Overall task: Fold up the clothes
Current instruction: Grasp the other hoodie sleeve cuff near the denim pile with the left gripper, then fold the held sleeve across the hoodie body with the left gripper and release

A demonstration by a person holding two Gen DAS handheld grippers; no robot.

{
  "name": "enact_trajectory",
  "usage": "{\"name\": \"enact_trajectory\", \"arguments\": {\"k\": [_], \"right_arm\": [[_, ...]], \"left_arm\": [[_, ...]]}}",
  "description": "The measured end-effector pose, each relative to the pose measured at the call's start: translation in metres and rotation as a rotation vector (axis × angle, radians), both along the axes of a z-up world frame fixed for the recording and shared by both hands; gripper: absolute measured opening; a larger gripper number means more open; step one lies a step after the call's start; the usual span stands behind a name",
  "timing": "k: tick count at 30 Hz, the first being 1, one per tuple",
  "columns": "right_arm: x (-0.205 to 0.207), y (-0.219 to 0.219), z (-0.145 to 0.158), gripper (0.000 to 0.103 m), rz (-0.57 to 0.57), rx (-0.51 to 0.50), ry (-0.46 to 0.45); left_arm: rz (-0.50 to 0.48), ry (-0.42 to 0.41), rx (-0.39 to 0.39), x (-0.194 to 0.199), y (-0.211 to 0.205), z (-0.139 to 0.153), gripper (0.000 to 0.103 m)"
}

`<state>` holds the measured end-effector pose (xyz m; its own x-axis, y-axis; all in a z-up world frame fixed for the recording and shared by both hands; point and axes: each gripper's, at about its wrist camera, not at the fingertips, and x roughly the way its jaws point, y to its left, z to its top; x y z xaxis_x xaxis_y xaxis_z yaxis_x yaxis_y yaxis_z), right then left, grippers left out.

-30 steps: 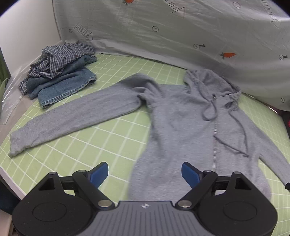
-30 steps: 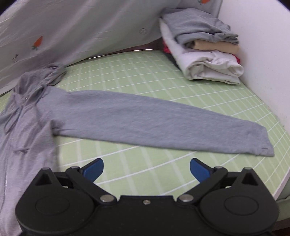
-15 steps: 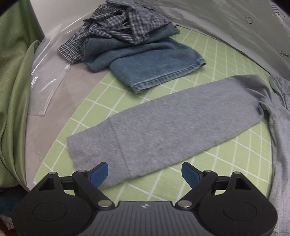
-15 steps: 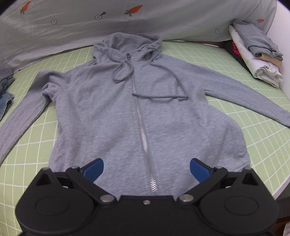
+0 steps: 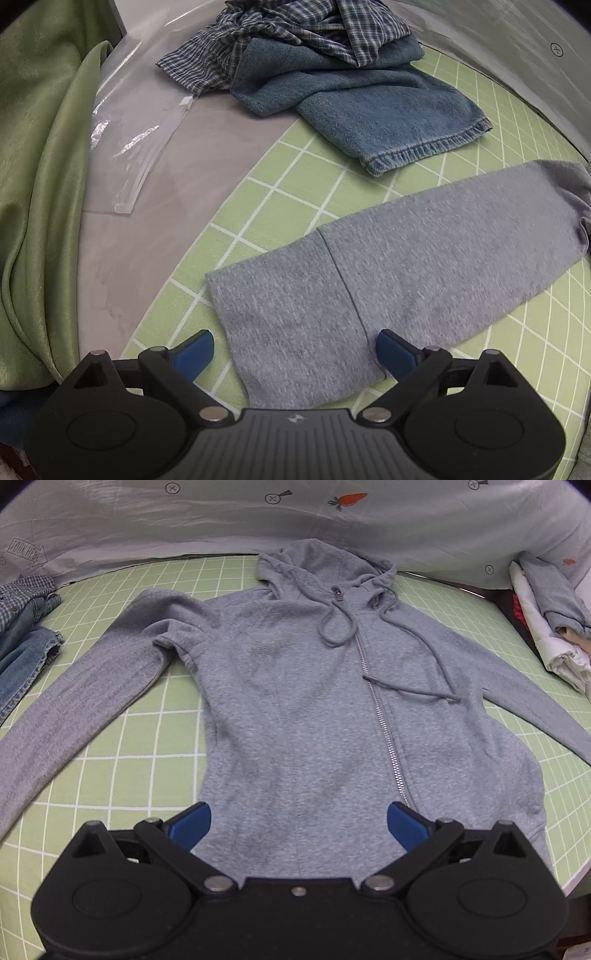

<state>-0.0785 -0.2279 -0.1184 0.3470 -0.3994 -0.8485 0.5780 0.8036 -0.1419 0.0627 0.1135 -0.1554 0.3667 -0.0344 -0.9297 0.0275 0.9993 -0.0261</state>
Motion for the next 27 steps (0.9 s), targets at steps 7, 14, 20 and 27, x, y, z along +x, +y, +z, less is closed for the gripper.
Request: {"name": "enact_trajectory", "arguments": {"k": [7, 14, 20, 27], "right_arm": [[0.016, 0.016, -0.003, 0.103, 0.05, -0.006, 0.022], [0.015, 0.016, -0.005, 0.103, 0.055, -0.005, 0.025], [0.007, -0.003, 0.0, 0.103, 0.009, -0.002, 0.003], [-0.007, -0.038, 0.009, 0.103, -0.042, 0.011, -0.04]], "left_arm": [[-0.008, -0.062, -0.042, -0.008, 0.007, 0.01, 0.033], [0.092, -0.057, -0.059, -0.009, 0.039, 0.012, 0.019], [0.181, -0.048, -0.067, -0.004, 0.059, 0.017, 0.016], [0.16, -0.15, -0.084, -0.005, 0.034, 0.049, 0.014]]}}
